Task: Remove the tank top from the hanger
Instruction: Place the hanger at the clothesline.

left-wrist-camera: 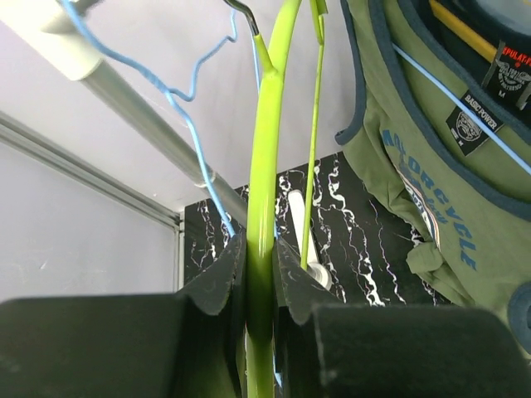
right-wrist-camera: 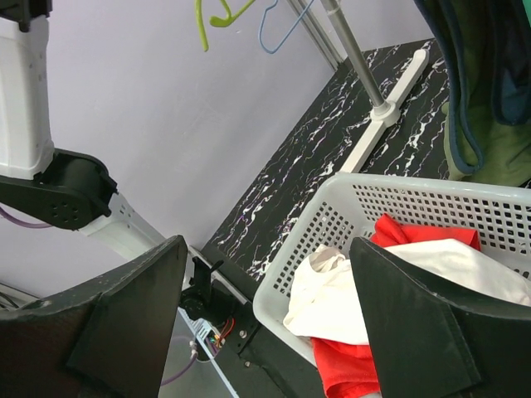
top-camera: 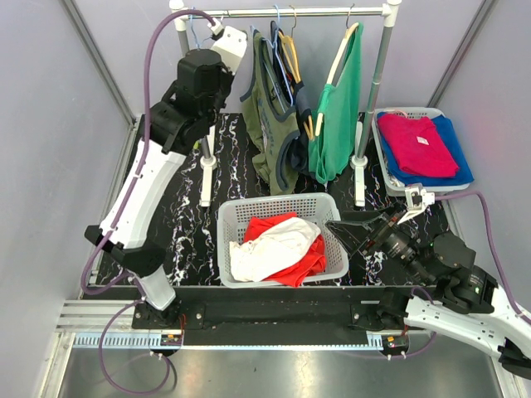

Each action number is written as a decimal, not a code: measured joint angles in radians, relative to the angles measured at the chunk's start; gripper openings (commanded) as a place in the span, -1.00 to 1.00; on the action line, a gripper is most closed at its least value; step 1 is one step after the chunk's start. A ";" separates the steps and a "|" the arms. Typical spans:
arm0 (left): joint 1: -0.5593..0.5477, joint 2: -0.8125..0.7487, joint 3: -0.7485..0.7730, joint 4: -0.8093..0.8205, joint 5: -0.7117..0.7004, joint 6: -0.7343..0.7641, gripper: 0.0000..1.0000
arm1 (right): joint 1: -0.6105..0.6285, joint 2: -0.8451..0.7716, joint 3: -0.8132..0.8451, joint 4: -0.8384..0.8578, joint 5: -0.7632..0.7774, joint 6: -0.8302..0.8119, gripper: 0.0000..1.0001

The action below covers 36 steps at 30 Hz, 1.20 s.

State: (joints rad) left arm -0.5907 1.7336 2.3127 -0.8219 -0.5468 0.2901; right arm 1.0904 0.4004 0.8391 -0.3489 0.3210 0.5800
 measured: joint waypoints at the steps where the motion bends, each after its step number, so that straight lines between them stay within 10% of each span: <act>1: 0.000 -0.010 0.000 0.002 0.000 0.000 -1.00 | 0.000 0.000 0.000 0.000 0.000 0.000 0.78; 36: 0.096 0.032 0.042 0.024 0.175 -0.037 -1.00 | 0.000 -0.037 -0.040 -0.001 0.001 0.027 0.78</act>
State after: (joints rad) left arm -0.4946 1.7660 2.3550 -0.7982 -0.3721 0.2531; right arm 1.0904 0.3637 0.7990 -0.3500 0.3222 0.6067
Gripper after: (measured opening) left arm 0.137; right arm 0.887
